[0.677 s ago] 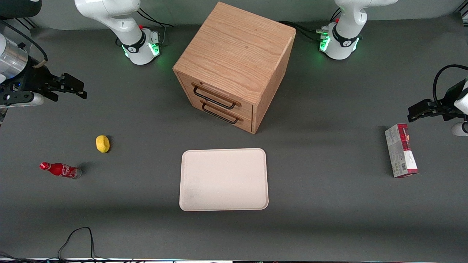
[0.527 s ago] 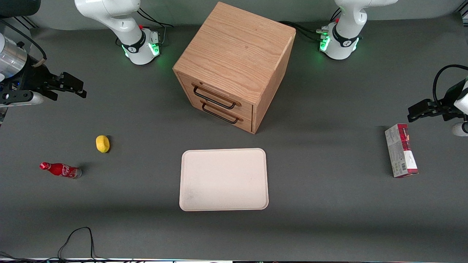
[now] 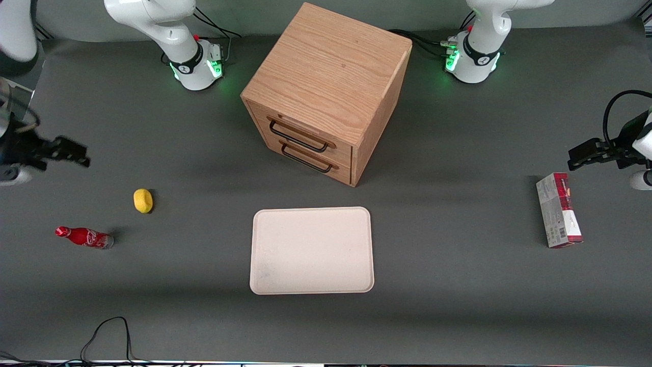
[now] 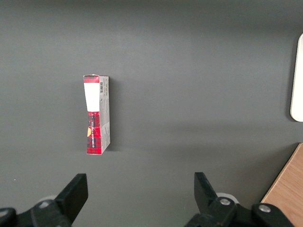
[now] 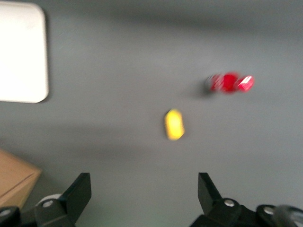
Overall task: Place coke bottle on tray
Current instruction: 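Move the right gripper down toward the red Coca-Cola bottle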
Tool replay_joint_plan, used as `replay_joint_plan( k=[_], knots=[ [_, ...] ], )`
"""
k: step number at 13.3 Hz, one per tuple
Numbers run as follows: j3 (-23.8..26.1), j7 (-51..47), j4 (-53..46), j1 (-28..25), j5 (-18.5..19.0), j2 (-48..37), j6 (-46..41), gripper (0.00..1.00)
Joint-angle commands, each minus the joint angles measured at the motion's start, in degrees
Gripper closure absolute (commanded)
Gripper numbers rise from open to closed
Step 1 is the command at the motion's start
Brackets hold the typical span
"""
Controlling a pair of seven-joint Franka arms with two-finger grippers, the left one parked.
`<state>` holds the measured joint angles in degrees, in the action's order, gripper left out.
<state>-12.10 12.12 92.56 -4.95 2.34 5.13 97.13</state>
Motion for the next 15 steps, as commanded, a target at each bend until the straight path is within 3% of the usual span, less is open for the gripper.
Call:
replay_joint_plan(
  k=[1,6,10,13,15],
  knots=[
    [-7.0,10.1,-3.3,0.2,-0.7,8.3,5.7,0.0],
    [-15.1,22.7,-1.3,0.3,-11.2,18.0,16.9,0.0],
    [-15.8,27.4,1.9,1.2,-13.8,21.8,25.5,0.0],
    [-17.0,31.8,2.0,1.3,-20.0,25.0,27.8,0.0],
    [-17.1,31.9,2.1,1.3,-20.8,25.9,27.9,0.0]
  ],
)
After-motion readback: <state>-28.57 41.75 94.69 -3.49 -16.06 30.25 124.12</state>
